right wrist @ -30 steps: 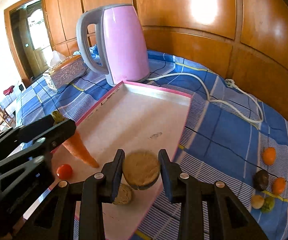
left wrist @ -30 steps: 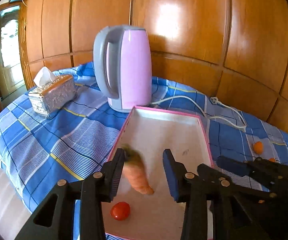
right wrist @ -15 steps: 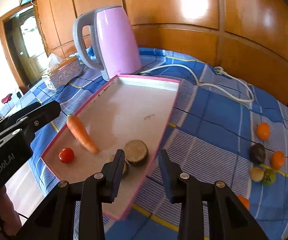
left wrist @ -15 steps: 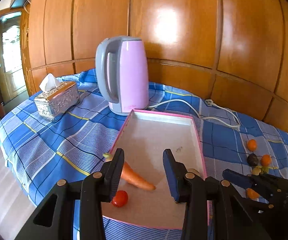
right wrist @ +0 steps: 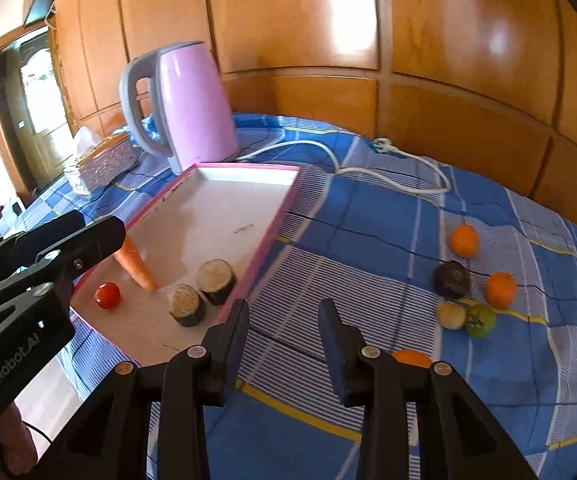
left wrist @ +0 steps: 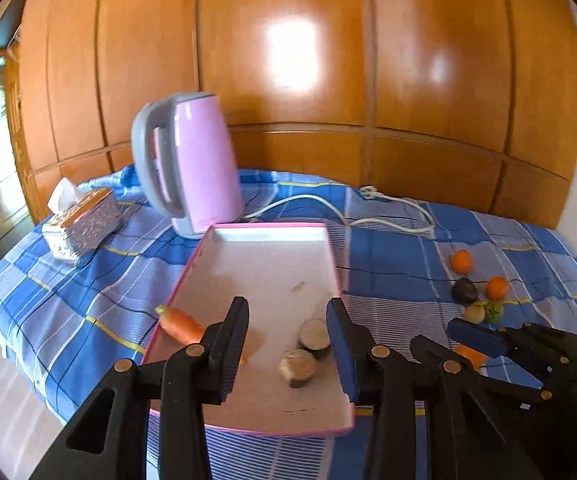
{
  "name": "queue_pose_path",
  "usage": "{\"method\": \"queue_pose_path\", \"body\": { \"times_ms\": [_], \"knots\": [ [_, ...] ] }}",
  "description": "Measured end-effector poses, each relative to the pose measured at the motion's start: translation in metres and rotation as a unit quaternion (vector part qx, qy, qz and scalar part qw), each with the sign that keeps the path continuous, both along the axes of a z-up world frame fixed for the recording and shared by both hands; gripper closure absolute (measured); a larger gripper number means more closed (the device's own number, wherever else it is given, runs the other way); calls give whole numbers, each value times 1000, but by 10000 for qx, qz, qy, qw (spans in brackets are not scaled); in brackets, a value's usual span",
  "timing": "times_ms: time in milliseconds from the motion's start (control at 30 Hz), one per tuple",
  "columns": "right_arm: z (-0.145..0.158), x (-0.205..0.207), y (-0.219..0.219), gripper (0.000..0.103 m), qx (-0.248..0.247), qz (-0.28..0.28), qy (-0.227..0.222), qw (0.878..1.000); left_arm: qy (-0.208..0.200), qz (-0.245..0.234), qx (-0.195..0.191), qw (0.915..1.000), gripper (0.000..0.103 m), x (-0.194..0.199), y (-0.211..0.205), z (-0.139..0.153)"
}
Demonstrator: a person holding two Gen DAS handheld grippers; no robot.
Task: Organize fruits
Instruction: 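Move both tools back from the tray toward the remaining fruits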
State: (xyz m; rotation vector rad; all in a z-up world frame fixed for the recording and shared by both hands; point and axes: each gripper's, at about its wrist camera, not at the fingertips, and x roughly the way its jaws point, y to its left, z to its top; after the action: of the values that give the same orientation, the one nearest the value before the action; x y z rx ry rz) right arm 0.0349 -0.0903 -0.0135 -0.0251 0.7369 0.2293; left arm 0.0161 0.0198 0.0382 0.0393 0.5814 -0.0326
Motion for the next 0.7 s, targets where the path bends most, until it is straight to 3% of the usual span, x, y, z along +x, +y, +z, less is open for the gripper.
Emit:
{"method": "queue_pose_path", "body": {
  "times_ms": [700],
  "knots": [
    [-10, -21, -86, 67, 329, -1109, 69, 9933, 5, -961, 362, 9947, 62, -15, -77, -1]
  ]
}}
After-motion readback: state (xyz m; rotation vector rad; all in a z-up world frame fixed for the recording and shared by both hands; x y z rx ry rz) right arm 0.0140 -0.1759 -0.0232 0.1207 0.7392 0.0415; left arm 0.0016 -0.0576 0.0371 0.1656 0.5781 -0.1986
